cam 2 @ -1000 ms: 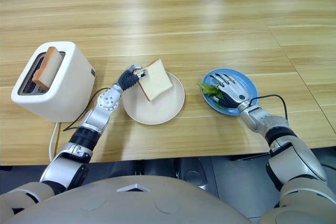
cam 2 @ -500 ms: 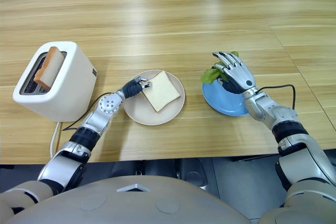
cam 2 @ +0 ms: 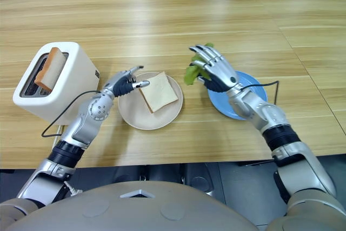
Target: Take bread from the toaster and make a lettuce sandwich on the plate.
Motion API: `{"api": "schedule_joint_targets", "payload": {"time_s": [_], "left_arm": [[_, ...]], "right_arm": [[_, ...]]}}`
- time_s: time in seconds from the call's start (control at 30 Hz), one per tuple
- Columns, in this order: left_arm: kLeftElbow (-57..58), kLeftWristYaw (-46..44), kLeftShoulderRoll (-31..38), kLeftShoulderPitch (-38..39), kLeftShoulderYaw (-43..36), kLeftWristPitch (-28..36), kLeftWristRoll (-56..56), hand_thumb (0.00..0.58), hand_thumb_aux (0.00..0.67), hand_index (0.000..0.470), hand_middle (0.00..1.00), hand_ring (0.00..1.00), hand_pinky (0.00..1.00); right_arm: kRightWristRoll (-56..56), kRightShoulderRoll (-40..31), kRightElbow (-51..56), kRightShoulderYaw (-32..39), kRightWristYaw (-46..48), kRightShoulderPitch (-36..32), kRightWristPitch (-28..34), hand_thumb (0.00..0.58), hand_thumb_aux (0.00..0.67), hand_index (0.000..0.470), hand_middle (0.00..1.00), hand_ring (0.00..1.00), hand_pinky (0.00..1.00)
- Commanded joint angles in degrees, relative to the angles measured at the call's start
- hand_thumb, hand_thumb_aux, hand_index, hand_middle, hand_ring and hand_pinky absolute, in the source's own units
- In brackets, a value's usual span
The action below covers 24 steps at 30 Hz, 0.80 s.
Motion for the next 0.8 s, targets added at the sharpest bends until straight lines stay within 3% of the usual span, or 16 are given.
{"api": "schedule_joint_targets", "payload": {"time_s": [0.03,0.37,0.8], "left_arm": [[-2.6,3.8,-0.4,0.7,1.5,-0.6,0.9,0.0,0.0,0.0,0.0,0.0,0.0],[-9.1,9.6,0.0,4.3,3.7,-3.4,2.1,0.0,0.0,0.0,0.0,0.0,0.0],[-20.3,15.0,-3.5,10.1,8.1,-15.9,-5.6,0.0,0.0,0.0,0.0,0.0,0.0]], "right_arm": [[-0.4,3.2,-0.4,1.9,4.2,0.4,-0.5,0.58,0.67,0.46,0.0,0.0,0.0],[-4.5,10.9,9.7,6.2,4.1,-5.5,-1.0,0.58,0.67,0.46,0.0,0.0,0.0],[-10.8,20.9,29.9,15.5,-1.5,-15.4,0.7,0.58,0.67,0.46,0.0,0.0,0.0]]}}
